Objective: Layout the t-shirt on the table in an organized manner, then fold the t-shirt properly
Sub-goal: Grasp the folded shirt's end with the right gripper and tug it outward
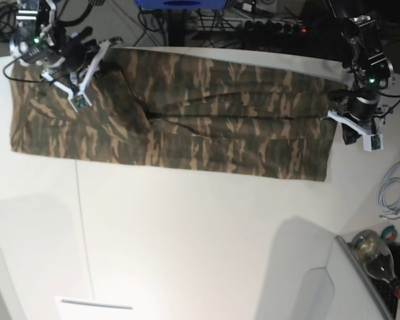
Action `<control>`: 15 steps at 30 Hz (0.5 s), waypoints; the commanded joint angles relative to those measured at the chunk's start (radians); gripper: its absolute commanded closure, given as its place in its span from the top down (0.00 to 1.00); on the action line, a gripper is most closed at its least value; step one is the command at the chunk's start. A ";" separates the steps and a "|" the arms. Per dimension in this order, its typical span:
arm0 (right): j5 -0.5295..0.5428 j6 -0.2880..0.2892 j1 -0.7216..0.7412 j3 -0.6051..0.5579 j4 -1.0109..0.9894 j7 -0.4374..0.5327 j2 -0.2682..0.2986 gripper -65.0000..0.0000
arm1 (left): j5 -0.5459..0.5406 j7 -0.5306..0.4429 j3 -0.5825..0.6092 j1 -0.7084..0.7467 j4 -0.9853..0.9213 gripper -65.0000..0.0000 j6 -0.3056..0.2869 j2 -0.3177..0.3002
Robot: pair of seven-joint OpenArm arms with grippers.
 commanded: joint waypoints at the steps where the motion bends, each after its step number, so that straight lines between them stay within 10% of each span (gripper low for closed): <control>1: 0.016 0.005 0.005 0.004 0.014 0.015 0.003 0.01 | -0.008 -0.023 -0.002 -0.008 0.014 0.00 0.002 -0.017; 5: 0.014 0.005 0.003 0.004 0.067 0.012 0.003 0.05 | -0.008 -0.024 -0.010 -0.008 0.014 0.00 0.002 -0.018; 13: 0.011 0.005 0.066 -0.002 0.203 0.006 0.007 0.53 | -0.009 -0.024 -0.012 -0.007 0.013 0.00 0.002 -0.038; 15: 0.011 0.005 0.122 -0.002 0.166 -0.002 0.007 0.52 | -0.009 -0.024 -0.012 -0.007 0.013 0.00 0.002 -0.038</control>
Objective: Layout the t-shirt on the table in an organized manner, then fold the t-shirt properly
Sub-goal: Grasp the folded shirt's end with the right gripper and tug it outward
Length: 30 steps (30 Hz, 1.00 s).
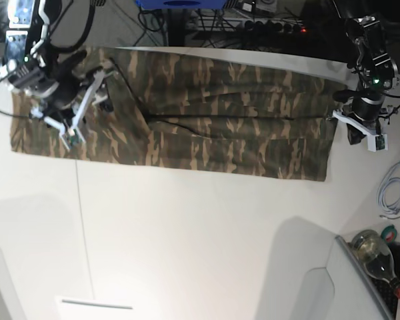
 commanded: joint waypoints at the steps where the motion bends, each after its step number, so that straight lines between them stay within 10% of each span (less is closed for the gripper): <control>1: 0.007 0.003 0.037 -0.001 -0.020 0.018 0.004 0.48 | -0.009 -0.025 -0.004 -0.006 0.016 0.00 0.003 -0.017; 6: 0.007 0.003 0.186 -0.002 -0.250 0.015 0.001 0.00 | -0.012 -0.026 -0.005 0.003 0.016 0.00 0.003 -0.017; 18: 0.007 0.003 0.299 0.002 -0.554 0.073 0.004 0.03 | -0.013 -0.025 -0.053 0.007 0.018 0.00 0.001 -0.018; 25: 0.010 0.003 0.194 0.008 -0.219 0.072 -0.002 0.04 | -0.026 0.113 -0.052 0.061 0.208 0.00 -0.004 0.002; 30: 0.010 0.003 0.132 0.008 -0.060 0.073 -0.019 0.04 | -0.256 0.268 -0.096 0.064 0.298 0.00 -0.143 -0.007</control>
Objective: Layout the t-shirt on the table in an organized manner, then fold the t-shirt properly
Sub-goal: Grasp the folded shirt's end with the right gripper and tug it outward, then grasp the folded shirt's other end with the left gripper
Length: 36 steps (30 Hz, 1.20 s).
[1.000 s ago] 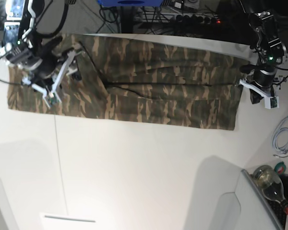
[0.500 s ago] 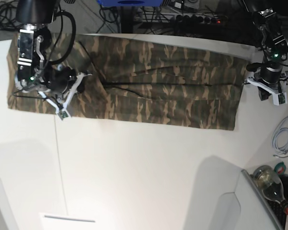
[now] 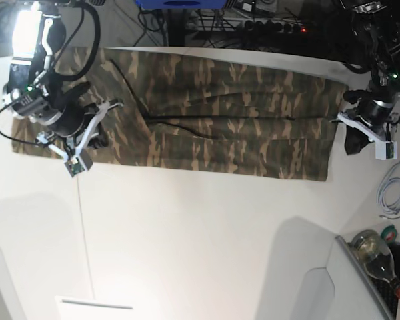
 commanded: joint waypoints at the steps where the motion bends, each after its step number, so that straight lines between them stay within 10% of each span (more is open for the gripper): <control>1: 0.008 0.002 0.009 0.004 0.031 0.022 0.002 0.04 | -0.041 0.010 -0.039 -0.001 0.010 0.07 -0.008 -0.029; 5: 0.007 0.002 0.002 0.004 0.034 0.022 0.002 0.05 | -0.186 0.052 -0.085 -0.007 -0.053 0.59 -0.088 -0.049; 8: 0.007 0.002 -0.006 0.004 0.034 0.022 0.002 0.05 | -0.228 0.049 -0.091 -0.013 -0.157 0.81 -0.148 -0.073; 36: 0.007 0.002 -0.034 0.002 0.034 0.022 0.002 0.05 | -0.139 -0.148 0.084 -0.193 -0.760 0.78 -0.209 -0.155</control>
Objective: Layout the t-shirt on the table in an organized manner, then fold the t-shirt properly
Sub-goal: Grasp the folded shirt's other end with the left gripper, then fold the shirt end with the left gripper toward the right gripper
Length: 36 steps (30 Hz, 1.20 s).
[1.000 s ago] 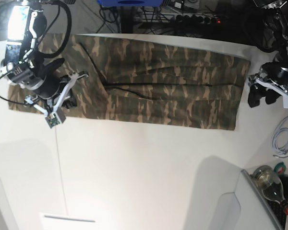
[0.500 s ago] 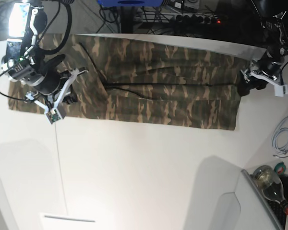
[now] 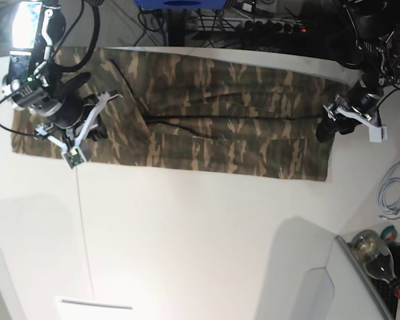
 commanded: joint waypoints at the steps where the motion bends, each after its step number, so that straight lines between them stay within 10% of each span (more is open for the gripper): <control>1: 0.013 0.003 0.008 0.001 0.018 0.018 0.002 0.05 | 0.072 0.047 0.005 -0.010 -0.005 0.72 0.014 -0.001; 10: 0.014 0.003 0.011 0.038 0.024 0.018 0.000 0.05 | 0.189 0.047 -0.006 -0.027 -0.008 0.00 0.014 0.023; 25: 0.014 0.004 0.013 0.150 0.021 0.018 0.002 0.05 | 0.198 0.058 -0.103 0.014 0.377 0.00 0.015 0.011; 36: 0.014 0.006 0.017 0.150 0.018 0.018 0.002 0.05 | 0.198 0.065 0.240 0.272 0.865 0.00 0.351 0.126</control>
